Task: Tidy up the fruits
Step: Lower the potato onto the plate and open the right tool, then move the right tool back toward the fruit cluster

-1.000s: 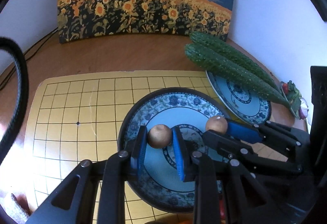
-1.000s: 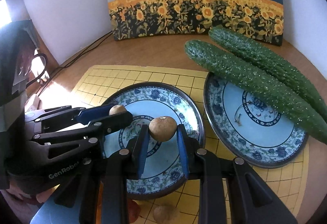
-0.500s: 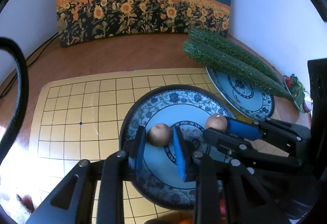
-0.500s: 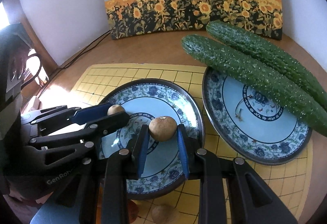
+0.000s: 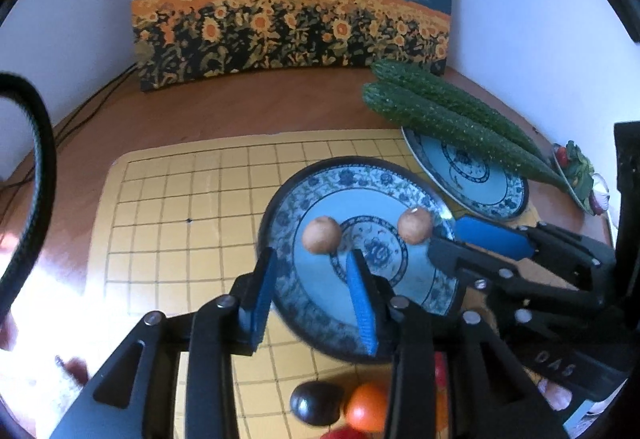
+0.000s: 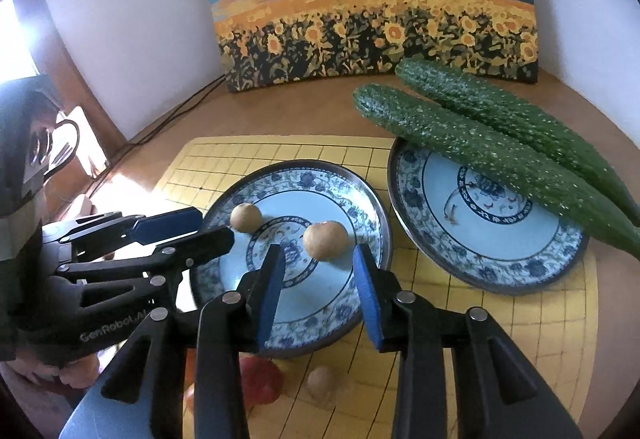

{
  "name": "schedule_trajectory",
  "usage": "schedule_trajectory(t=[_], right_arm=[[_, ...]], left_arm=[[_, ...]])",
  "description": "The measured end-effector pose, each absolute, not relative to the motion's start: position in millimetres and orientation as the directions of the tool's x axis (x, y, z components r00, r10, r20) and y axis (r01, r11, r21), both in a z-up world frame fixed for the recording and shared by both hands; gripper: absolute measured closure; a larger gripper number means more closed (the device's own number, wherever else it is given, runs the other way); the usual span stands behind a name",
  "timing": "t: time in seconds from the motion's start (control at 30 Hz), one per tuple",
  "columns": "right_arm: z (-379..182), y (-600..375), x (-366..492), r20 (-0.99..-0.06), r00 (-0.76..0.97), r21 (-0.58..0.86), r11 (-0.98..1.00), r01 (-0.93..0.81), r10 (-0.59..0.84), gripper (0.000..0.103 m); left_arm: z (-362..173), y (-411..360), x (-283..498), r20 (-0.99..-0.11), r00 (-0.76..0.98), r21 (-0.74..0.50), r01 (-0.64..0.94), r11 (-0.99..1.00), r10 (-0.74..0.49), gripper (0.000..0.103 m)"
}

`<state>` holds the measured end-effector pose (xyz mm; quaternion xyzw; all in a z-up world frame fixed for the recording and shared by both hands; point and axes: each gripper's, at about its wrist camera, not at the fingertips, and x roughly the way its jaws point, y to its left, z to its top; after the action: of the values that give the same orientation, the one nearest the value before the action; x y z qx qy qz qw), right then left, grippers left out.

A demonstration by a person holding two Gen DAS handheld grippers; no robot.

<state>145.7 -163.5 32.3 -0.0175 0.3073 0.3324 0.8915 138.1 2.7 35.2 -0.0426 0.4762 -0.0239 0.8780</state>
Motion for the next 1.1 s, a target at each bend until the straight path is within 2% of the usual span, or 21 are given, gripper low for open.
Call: schedule_trajectory(t=[0.23,0.87,1.0,1.1], right_arm=[[37,-177,124,-0.551,0.588,0.198,0.777,-0.597,0.592,0.066],[27,-184,61,-0.565,0.609,0.136,0.791,-0.596,0.557,0.066],[24,-184,51,-0.559,0.617,0.139,0.797,-0.588,0.553,0.059],[21,-186,45,-0.554,0.618,0.148,0.796,-0.587,0.558,0.059]], left_arm=[[41,10,112,-0.841,0.536,-0.11,-0.034,0.993,-0.074,0.065],[51,13,46,-0.83,0.544,-0.171,-0.037,0.985,-0.124,0.061],[47,11,38,-0.833,0.539,-0.17,-0.031,0.985,-0.127,0.06],[45,11,33,-0.835,0.538,-0.161,-0.036,0.986,-0.116,0.06]])
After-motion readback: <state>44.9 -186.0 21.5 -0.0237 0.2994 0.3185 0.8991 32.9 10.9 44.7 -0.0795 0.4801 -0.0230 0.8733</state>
